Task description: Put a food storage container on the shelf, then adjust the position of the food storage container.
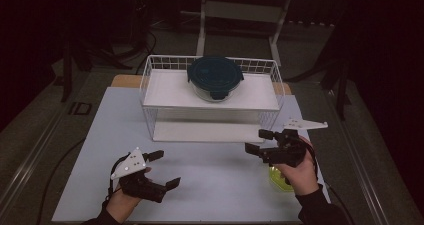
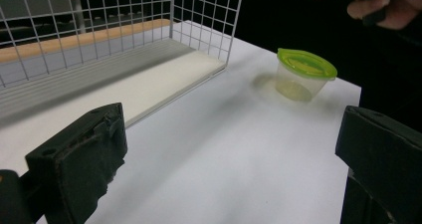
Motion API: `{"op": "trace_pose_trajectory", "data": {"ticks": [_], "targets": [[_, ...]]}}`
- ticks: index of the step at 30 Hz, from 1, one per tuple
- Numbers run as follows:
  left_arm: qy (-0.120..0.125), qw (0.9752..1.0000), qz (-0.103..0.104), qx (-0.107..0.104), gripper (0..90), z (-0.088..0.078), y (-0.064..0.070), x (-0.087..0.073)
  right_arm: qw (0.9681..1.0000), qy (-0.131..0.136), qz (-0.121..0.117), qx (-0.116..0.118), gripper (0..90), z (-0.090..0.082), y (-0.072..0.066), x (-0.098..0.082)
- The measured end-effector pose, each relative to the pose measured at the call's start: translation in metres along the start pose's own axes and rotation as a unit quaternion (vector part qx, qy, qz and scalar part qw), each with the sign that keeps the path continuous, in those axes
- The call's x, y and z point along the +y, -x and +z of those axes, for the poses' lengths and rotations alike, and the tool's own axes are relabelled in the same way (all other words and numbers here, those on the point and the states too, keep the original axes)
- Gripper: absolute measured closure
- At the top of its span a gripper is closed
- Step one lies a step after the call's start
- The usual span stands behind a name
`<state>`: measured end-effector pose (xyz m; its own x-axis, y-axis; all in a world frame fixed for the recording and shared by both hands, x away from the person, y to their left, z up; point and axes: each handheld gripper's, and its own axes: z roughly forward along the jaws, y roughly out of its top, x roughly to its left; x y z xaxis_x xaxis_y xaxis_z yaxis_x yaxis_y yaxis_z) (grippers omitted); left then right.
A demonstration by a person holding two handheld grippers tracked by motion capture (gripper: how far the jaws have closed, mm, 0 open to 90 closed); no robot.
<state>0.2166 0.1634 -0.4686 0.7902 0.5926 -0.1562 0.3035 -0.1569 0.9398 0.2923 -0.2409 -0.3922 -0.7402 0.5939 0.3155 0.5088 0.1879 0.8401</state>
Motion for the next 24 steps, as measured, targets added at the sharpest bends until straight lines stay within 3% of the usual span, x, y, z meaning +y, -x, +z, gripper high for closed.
{"op": "trace_pose_trajectory", "data": {"ticks": [4, 17, 24], "targets": [[-0.003, 1.0, 0.001, 0.001, 0.0, 0.002, -0.002, -0.003, 0.9999, -0.007, -0.008, -0.012, 20.3, -0.009, 0.002, -0.012], [-0.013, 0.9999, 0.006, 0.001, 0.0, 0.007, -0.003, -0.009, 0.9985, -0.025, -0.013, -0.047, 68.3, -0.042, 0.015, -0.044], [-0.01, 0.9999, 0.004, 0.004, 0.0, 0.006, -0.005, -0.01, 0.9965, -0.038, -0.008, -0.073, 78.5, -0.055, 0.023, -0.06]]}}
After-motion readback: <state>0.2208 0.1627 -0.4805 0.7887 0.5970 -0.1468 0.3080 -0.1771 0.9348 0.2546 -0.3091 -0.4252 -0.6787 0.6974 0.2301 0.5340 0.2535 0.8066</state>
